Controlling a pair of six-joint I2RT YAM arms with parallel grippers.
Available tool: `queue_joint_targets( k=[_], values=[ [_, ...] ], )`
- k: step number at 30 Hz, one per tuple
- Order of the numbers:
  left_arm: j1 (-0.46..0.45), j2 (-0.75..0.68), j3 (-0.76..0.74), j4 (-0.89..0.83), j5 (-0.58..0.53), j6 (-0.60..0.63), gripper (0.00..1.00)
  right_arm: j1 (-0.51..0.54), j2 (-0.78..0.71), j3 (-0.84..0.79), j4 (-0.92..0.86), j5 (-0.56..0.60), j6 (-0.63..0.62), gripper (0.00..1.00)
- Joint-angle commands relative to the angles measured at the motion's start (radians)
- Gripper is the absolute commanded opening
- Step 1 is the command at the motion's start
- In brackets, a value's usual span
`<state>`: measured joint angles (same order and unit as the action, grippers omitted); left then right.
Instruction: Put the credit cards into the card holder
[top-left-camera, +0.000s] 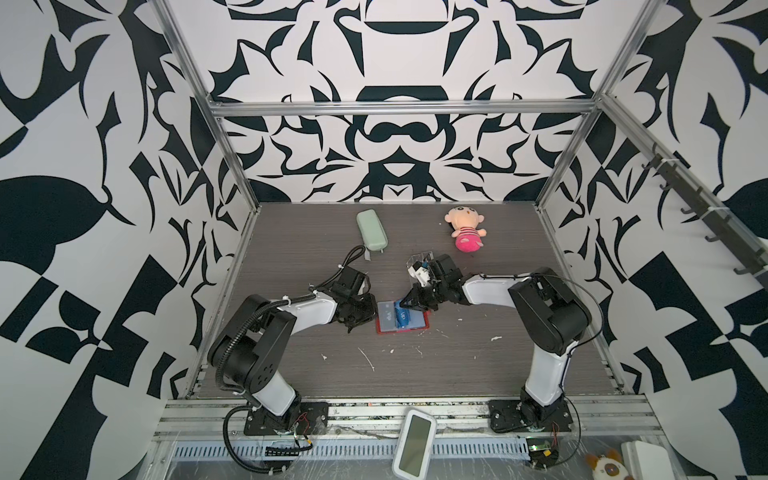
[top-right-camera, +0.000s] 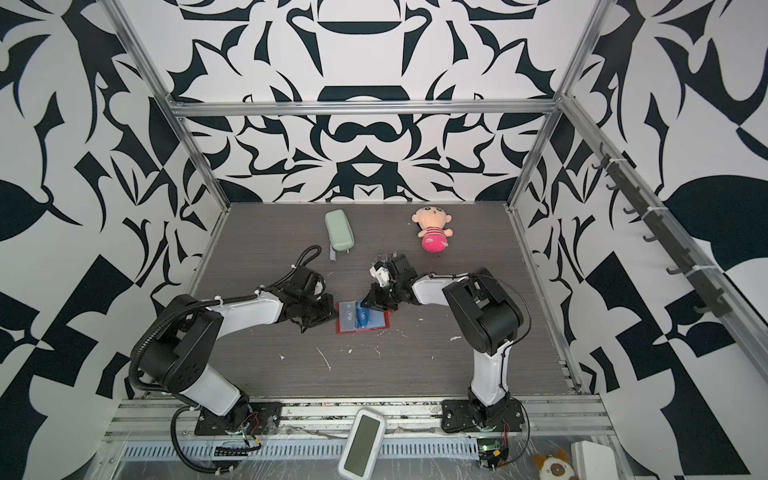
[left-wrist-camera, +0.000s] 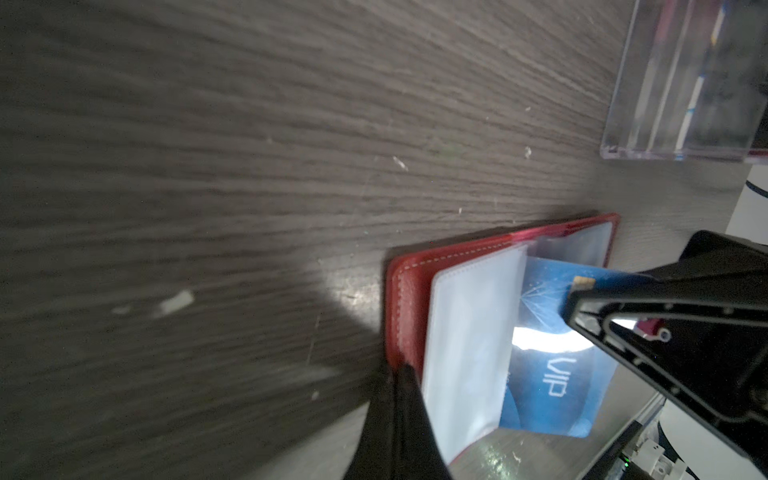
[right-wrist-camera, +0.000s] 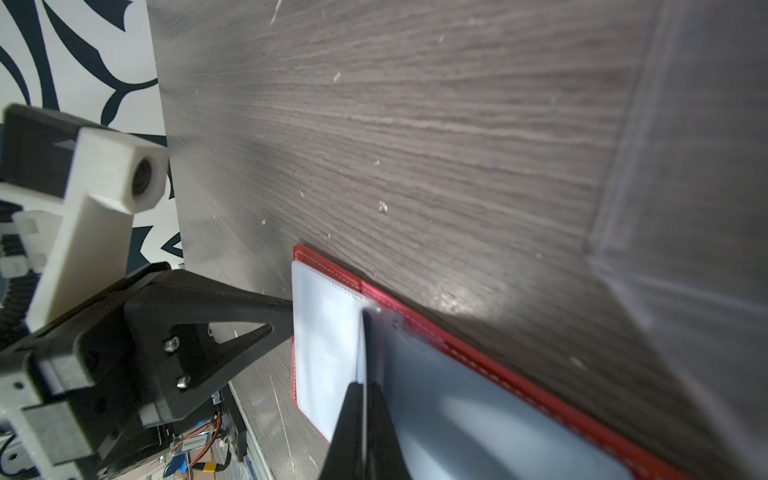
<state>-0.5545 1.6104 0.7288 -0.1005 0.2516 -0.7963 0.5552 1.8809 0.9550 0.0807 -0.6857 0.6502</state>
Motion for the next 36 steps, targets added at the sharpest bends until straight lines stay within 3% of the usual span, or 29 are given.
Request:
queue_joint_targets(
  k=[1, 15, 23, 36],
  values=[
    [0.002, 0.028, -0.031, -0.047, -0.021, -0.009, 0.0, 0.013, 0.017, 0.01, -0.01, -0.006, -0.024, 0.0],
    [0.002, 0.034, -0.035, -0.047, -0.02, -0.007, 0.0, 0.028, 0.042, 0.034, -0.02, -0.005, -0.024, 0.01],
    [0.002, 0.004, -0.045, -0.054, -0.041, -0.007, 0.0, 0.043, 0.006, 0.086, -0.157, 0.101, -0.087, 0.27],
    [0.002, -0.023, -0.048, -0.068, -0.052, 0.002, 0.0, 0.103, -0.064, 0.196, -0.409, 0.399, -0.18, 0.45]
  ],
)
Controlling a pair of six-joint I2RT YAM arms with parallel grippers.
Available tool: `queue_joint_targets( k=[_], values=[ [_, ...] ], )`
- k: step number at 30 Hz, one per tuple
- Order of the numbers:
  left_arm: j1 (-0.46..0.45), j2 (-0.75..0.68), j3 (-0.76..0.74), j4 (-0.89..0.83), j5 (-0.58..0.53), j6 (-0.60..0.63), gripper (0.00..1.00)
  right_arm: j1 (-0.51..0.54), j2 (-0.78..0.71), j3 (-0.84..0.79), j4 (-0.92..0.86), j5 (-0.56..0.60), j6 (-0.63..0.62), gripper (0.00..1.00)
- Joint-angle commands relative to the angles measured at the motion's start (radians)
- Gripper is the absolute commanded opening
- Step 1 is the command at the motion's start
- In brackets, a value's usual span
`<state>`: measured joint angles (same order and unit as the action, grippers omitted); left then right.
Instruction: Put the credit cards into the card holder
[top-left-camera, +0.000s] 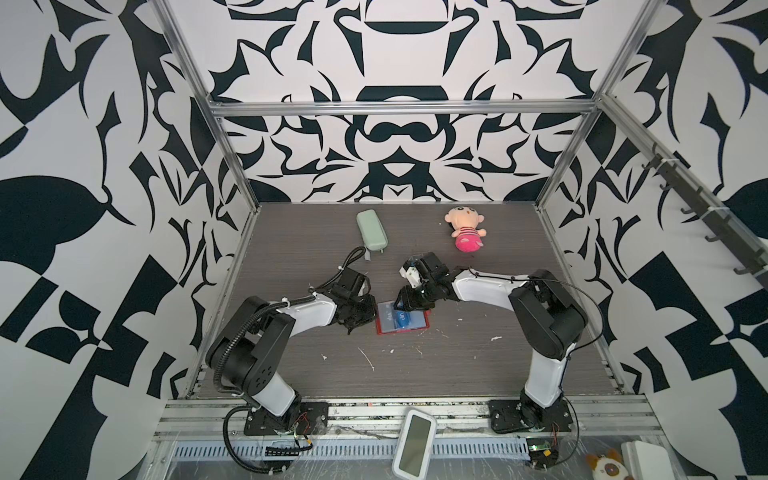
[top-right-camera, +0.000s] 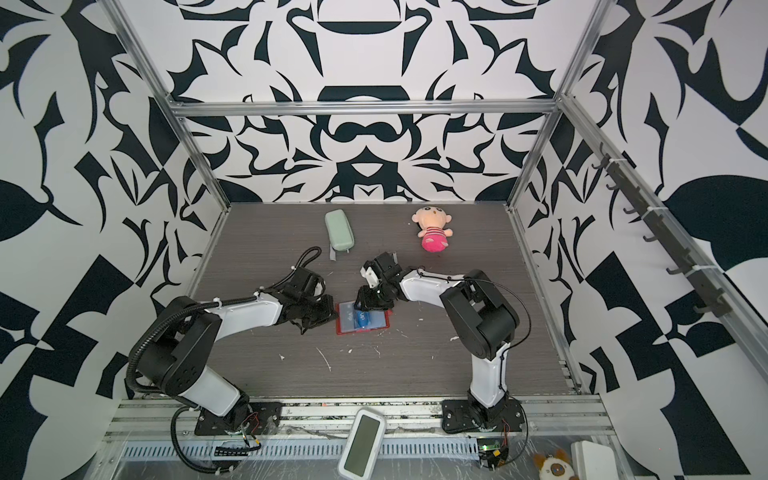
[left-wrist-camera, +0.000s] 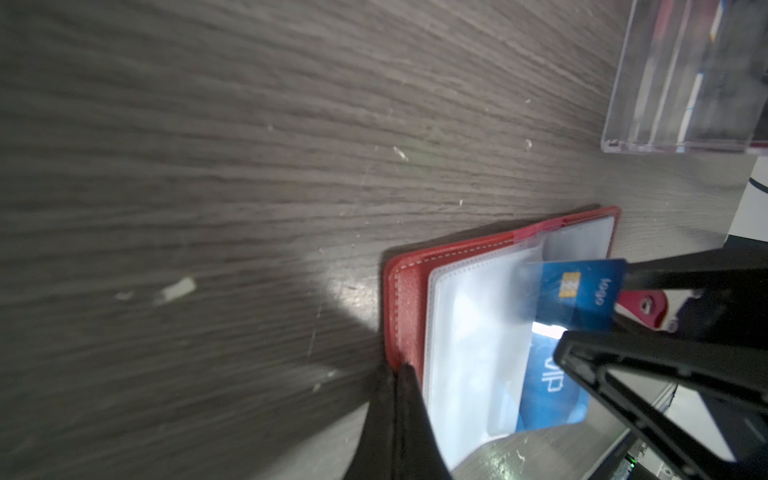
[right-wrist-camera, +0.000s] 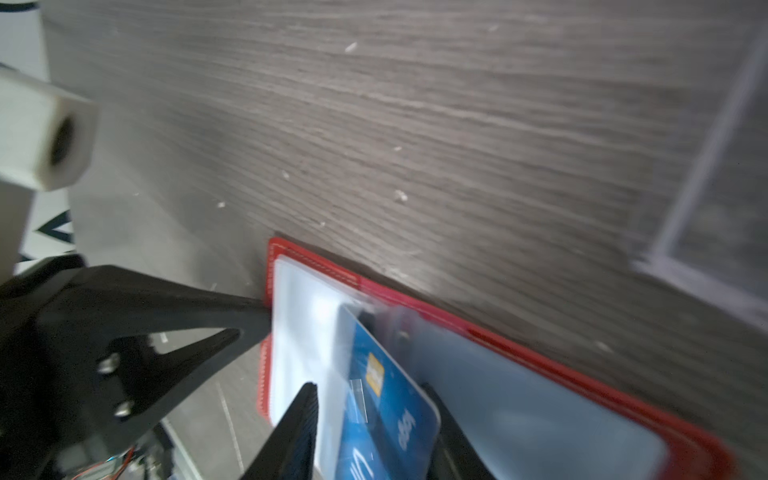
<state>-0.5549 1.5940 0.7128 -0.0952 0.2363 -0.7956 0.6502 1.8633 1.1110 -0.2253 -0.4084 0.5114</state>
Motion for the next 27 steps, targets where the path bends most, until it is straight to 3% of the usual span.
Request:
queue_joint_targets(
  k=[1, 11, 27],
  values=[
    [0.003, -0.008, -0.033, -0.073, -0.035, 0.002, 0.0, 0.013, -0.049, 0.048, -0.12, 0.148, -0.045, 0.46],
    [0.003, 0.001, -0.03, -0.071, -0.029, 0.003, 0.0, 0.062, -0.061, 0.106, -0.257, 0.315, -0.08, 0.51],
    [0.001, 0.028, -0.018, -0.07, -0.012, 0.002, 0.0, 0.114, 0.024, 0.189, -0.387, 0.417, -0.085, 0.16]
  ],
)
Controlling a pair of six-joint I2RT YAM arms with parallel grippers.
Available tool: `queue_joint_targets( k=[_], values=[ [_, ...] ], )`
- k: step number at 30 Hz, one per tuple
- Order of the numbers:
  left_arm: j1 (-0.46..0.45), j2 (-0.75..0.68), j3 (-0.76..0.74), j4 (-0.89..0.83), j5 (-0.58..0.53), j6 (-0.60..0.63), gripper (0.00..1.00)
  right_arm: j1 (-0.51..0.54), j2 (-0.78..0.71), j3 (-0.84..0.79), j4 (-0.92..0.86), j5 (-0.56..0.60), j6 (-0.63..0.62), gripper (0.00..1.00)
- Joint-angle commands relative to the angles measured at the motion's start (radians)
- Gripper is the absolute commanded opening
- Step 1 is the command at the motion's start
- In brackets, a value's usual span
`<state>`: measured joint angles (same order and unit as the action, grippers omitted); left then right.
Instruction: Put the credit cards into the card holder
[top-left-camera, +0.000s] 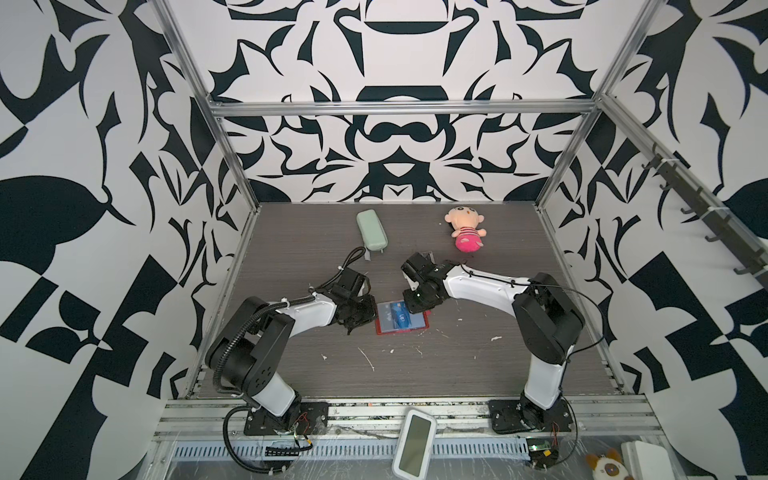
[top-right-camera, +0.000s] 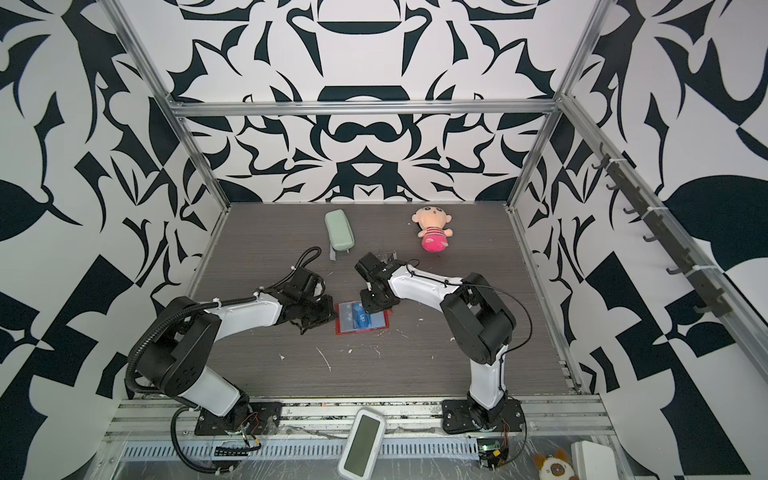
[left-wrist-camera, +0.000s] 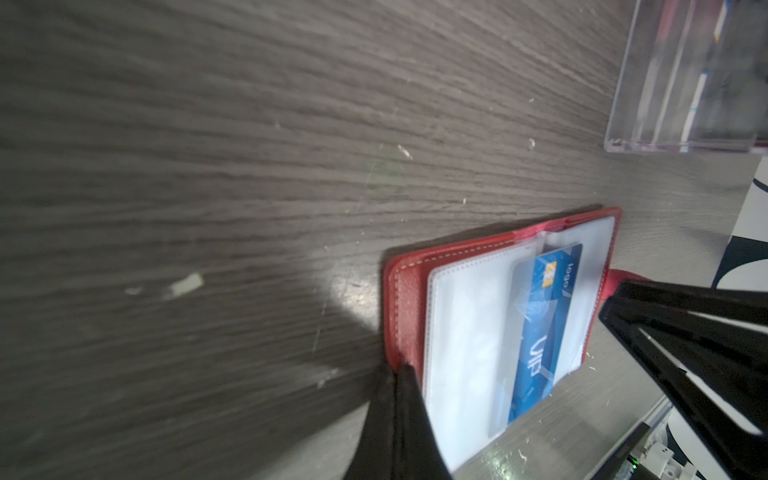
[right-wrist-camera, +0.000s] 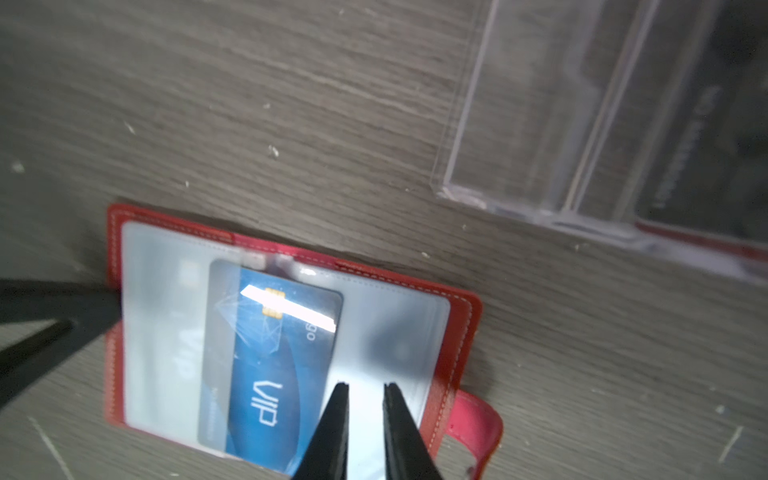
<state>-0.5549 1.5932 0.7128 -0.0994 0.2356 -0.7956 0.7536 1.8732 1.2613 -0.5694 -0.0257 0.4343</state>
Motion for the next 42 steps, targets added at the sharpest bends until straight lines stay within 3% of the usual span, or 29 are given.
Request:
queue_joint_targets(
  k=[1, 7, 34, 42],
  values=[
    [0.001, 0.029, -0.018, -0.066, -0.012, 0.002, 0.0, 0.013, 0.02, 0.043, -0.048, 0.037, -0.008, 0.14],
    [0.001, 0.032, -0.016, -0.065, -0.008, 0.003, 0.0, 0.024, 0.056, 0.067, -0.068, 0.016, -0.017, 0.09],
    [0.0, 0.043, -0.005, -0.06, 0.008, 0.002, 0.0, 0.027, 0.08, 0.042, 0.075, -0.323, -0.013, 0.05],
    [-0.001, 0.031, 0.028, -0.091, 0.018, 0.037, 0.0, 0.017, -0.013, -0.009, 0.116, -0.221, 0.006, 0.06]
  ],
)
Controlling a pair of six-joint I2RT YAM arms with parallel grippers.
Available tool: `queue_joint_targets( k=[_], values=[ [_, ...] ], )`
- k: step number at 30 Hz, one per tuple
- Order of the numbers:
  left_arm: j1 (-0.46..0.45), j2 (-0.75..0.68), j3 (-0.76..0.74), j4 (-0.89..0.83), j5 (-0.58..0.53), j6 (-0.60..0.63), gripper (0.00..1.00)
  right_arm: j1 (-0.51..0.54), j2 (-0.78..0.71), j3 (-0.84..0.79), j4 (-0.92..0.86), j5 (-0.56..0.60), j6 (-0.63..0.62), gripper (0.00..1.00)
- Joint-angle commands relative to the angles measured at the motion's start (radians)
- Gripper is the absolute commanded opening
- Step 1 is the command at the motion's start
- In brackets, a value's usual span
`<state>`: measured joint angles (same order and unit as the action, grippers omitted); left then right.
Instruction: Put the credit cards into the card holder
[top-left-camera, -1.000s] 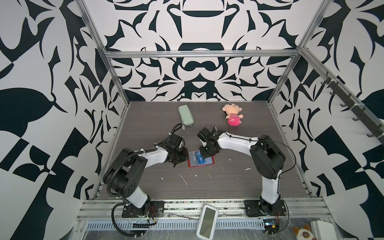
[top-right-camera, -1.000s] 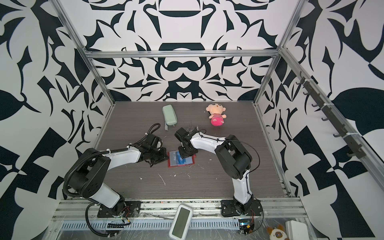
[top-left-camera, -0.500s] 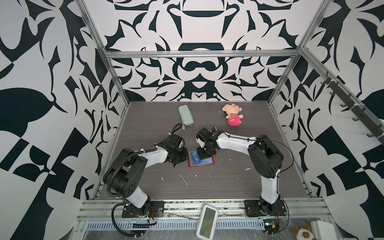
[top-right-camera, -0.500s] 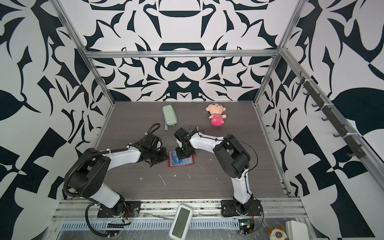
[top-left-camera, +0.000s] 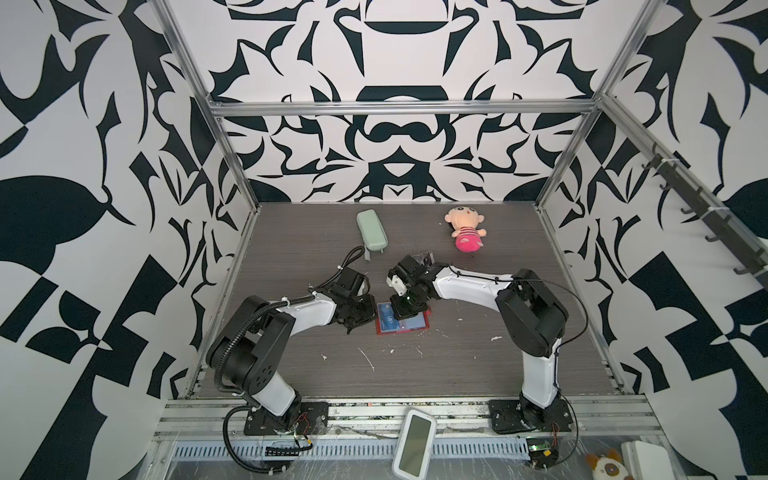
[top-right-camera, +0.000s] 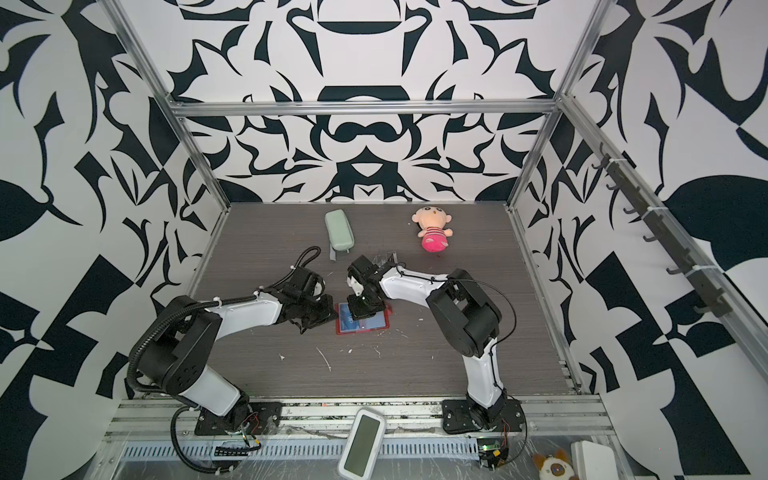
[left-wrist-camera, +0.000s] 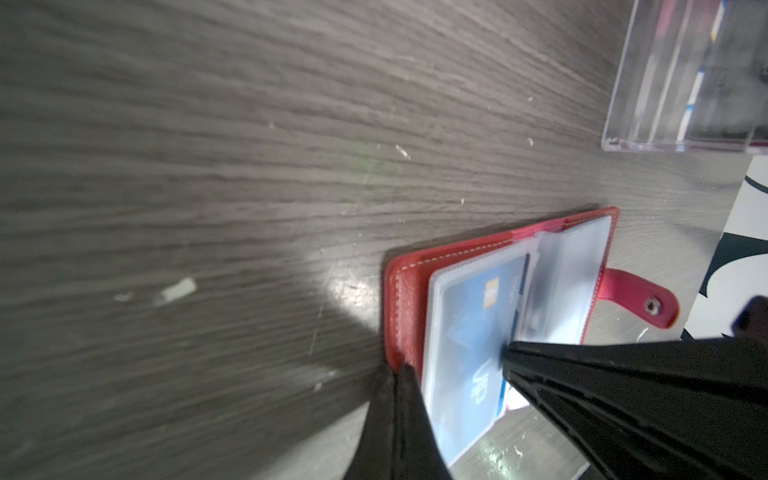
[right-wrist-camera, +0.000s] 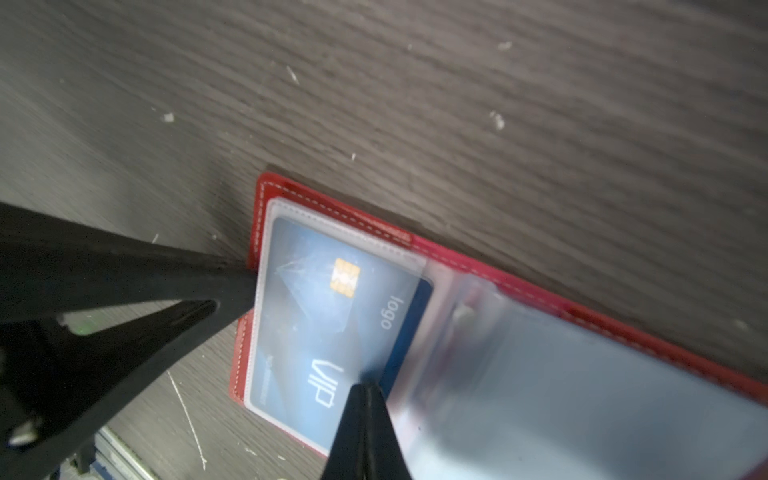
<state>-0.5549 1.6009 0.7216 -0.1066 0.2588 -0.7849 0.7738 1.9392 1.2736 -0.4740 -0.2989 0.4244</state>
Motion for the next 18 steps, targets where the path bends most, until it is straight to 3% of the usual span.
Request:
queue_joint_targets(
  k=[1, 2, 5, 8, 11, 18],
  values=[
    [0.0, 0.019, 0.036, -0.11, -0.018, 0.044, 0.0, -0.008, -0.097, -0.035, 0.025, 0.084, 0.024, 0.06],
    [-0.001, 0.011, 0.049, -0.128, -0.028, 0.059, 0.01, -0.012, -0.112, -0.047, 0.027, 0.112, 0.028, 0.06],
    [-0.001, -0.02, 0.095, -0.183, -0.063, 0.105, 0.28, -0.031, -0.158, -0.094, 0.029, 0.193, 0.047, 0.06],
    [0.0, -0.045, 0.136, -0.214, -0.085, 0.147, 0.41, -0.054, -0.185, -0.132, 0.021, 0.231, 0.056, 0.06],
    [-0.002, -0.055, 0.167, -0.216, -0.082, 0.174, 0.47, -0.069, -0.198, -0.165, 0.018, 0.242, 0.054, 0.06],
    [-0.028, 0.0, 0.228, -0.151, 0.053, 0.191, 0.46, -0.074, -0.183, -0.189, -0.013, 0.268, 0.042, 0.06]
  ],
)
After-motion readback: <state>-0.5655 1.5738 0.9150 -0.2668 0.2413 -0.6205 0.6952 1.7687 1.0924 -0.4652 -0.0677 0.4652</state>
